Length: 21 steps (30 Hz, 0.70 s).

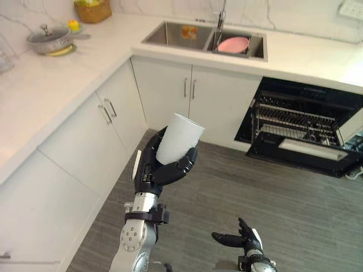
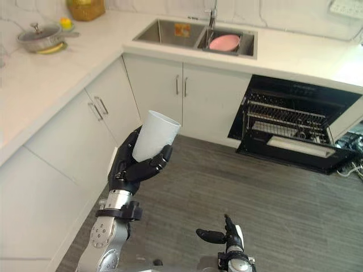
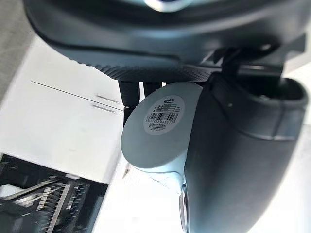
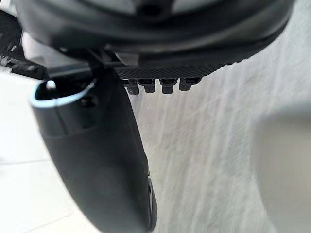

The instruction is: Walk over to the sink, pick up the cup, carry it to the dishwasher, place the cup inside the dishwasher, then close the dishwasher door

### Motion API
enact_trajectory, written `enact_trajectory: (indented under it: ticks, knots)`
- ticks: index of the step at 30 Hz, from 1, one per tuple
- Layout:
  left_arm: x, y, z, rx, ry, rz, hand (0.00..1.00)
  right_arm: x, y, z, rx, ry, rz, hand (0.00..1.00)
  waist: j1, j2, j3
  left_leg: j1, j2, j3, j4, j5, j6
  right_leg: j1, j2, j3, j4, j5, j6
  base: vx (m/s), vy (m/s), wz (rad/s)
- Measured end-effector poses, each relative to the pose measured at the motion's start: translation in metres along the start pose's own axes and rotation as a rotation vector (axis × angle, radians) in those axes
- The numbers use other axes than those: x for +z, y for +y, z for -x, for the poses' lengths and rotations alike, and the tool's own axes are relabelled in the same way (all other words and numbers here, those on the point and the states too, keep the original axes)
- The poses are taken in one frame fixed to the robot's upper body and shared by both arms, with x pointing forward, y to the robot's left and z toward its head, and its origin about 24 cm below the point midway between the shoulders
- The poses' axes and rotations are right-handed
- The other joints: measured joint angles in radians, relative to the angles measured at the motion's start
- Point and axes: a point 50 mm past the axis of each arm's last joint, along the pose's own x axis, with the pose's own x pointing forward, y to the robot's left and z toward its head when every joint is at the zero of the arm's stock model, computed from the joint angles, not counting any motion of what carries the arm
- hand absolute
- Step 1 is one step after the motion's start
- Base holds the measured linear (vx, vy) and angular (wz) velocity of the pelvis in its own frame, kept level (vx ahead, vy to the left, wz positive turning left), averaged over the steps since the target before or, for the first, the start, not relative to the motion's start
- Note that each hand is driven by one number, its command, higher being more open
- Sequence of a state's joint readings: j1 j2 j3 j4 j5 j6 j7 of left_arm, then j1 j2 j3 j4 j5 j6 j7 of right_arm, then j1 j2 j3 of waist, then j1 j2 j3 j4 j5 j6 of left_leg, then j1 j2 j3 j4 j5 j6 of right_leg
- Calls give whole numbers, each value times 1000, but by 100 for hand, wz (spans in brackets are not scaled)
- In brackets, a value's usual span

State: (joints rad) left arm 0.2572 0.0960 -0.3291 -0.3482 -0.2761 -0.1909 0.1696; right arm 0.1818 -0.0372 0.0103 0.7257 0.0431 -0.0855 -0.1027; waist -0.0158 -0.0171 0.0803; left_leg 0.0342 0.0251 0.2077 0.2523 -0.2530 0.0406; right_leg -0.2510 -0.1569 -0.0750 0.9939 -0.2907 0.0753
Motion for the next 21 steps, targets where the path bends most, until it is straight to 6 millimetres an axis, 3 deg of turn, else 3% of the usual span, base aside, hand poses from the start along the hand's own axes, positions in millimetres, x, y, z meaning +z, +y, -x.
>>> enact_trajectory:
  ticks: [2,5,6,7,8,9,11,13,15,16,18,21]
  knots:
    - [1,-2,-1,-8,-6,3,0,7,4,-3,19,-20,10,100,-3,-3,0,44,10,0,-39,-12,-16,-83,5,-50,-35,-26,-37,355,-47,1]
    - [-2,-5,0,-21,6,9,0,10,3,-5,18,-26,13,100,-11,18,14,112,59,-1,-69,-31,-40,-162,35,-146,-209,-24,-46,456,-158,11]
    - [-2,-6,0,-24,7,11,0,9,2,-4,16,-24,13,100,-31,-2,6,133,56,-5,-71,-45,-63,-167,41,-186,-411,64,-54,351,-138,32]
    - [-2,-6,0,-27,8,10,0,7,2,-3,13,-20,13,100,-36,-21,-2,144,45,-7,-70,-57,-82,-163,38,-184,-494,139,-74,610,-230,33]
    - [-8,-8,-1,-21,26,24,0,2,-8,-3,-9,-4,31,100,-37,7,2,185,72,-13,-64,-93,-117,-155,49,-192,-466,196,-133,424,-148,13]
    - [-13,-10,-1,-15,48,35,0,2,-14,-3,-25,2,39,100,-36,27,4,186,95,-11,-36,-93,-119,-134,62,-209,-464,160,-144,600,-244,18]
    - [-19,-14,-4,-16,73,45,0,3,-20,-2,-42,-4,46,100,-41,42,15,138,143,-20,141,-74,-150,-75,82,-236,-469,114,-156,482,-267,19]
    - [-19,-17,-5,-15,74,65,0,1,-19,5,-44,-23,31,100,-22,49,30,14,240,-52,542,19,-197,72,146,-242,-562,95,-172,392,-223,-8]
    - [-14,-19,-6,-16,50,78,0,7,-20,8,-54,-60,11,100,-19,46,29,-92,283,-36,725,5,-181,161,174,-236,-632,93,-175,311,-129,-15]
    - [-12,-20,-6,-19,42,81,0,9,-20,8,-57,-73,5,100,-16,41,27,-121,290,-19,737,-6,-165,176,177,-230,-651,92,-176,266,-75,-24]
    - [-6,-22,-7,-37,11,89,0,15,-25,6,-80,-97,-3,100,1,38,18,-203,265,10,620,-59,-103,224,180,-183,-707,87,-177,238,-16,-45]
    - [-6,-20,-7,-34,8,80,0,17,-25,0,-77,-84,5,100,24,33,19,-230,175,-59,339,-61,-90,268,169,-107,-754,99,-155,283,83,-75]
